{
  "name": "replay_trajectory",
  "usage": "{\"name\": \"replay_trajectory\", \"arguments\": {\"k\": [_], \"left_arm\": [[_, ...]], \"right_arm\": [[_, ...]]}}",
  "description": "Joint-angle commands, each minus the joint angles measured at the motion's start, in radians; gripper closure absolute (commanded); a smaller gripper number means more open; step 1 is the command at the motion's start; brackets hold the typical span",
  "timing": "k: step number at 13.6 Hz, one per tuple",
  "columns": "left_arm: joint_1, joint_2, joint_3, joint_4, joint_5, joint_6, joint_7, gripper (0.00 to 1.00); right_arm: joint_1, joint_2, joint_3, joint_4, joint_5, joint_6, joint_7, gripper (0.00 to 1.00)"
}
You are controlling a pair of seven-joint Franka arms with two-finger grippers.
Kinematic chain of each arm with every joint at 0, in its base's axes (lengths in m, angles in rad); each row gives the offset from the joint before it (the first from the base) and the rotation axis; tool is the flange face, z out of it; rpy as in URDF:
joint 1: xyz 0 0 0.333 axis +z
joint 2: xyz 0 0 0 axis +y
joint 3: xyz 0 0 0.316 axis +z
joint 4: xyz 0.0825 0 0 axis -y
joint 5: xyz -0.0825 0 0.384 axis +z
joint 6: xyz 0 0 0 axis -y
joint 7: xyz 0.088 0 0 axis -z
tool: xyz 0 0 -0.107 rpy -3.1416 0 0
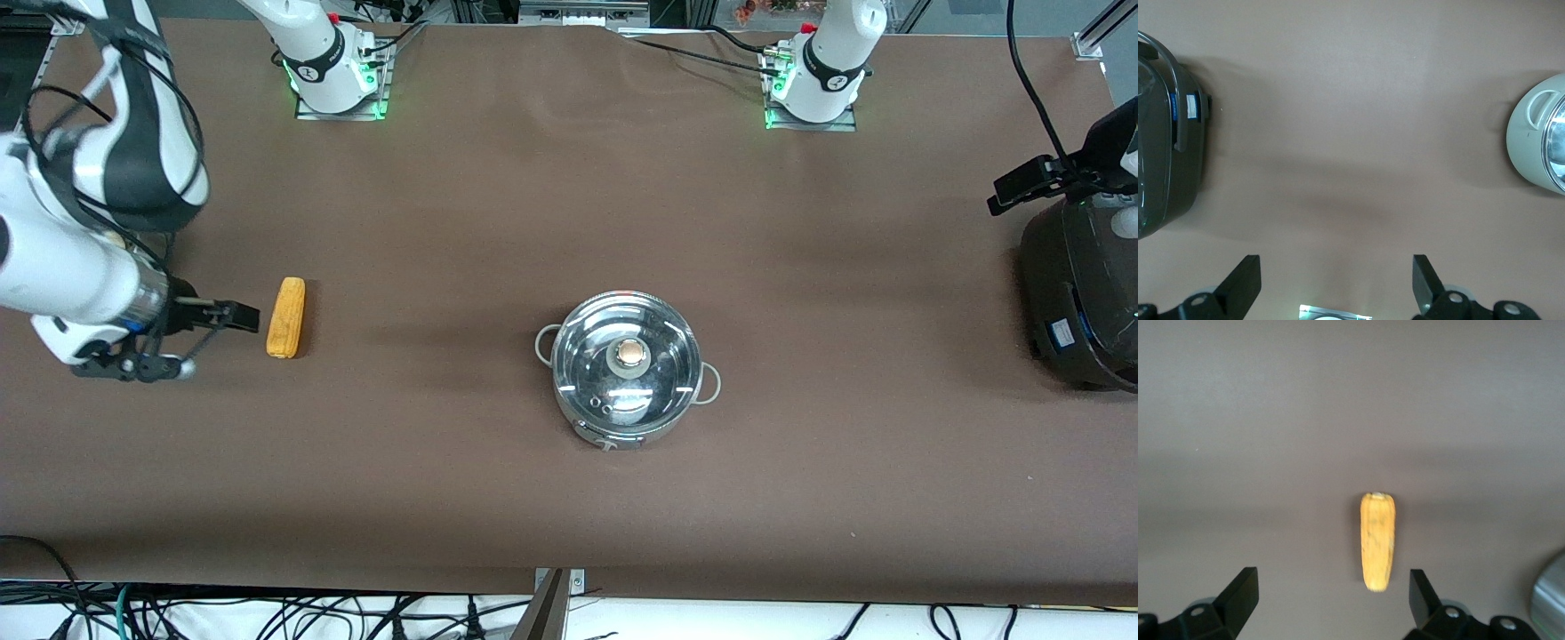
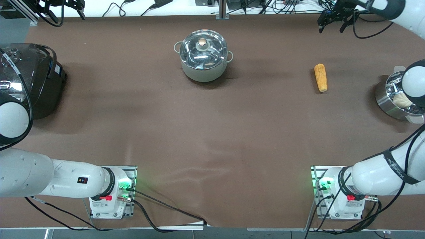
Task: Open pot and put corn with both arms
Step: 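Reach the right gripper to the yellow corn cob and grasp it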
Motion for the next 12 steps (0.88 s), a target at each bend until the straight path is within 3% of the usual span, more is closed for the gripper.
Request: {"name": "replay_trajectory", "arguments": {"k": [1, 8, 12], "left_arm": [[0.002, 0.000, -0.010, 0.001, 0.007, -0.001, 0.014, 0.00], [-0.010, 0.057, -0.025, -0.010, -0.036, -0.004, 0.012, 0.00], [-0.018, 0.102, -0.105, -0.002, -0.093, 0.037, -0.038, 0.00]], "right_arm": [[-0.010, 0.054, -0.003, -0.061, 0.009, 0.140, -0.007, 0.00], [-0.075, 0.087, -0.006, -0.236, 0.011, 0.329, -0.090, 0.00], [-0.075, 0.084, -0.006, -0.345, 0.011, 0.426, -0.090, 0.00]]}}
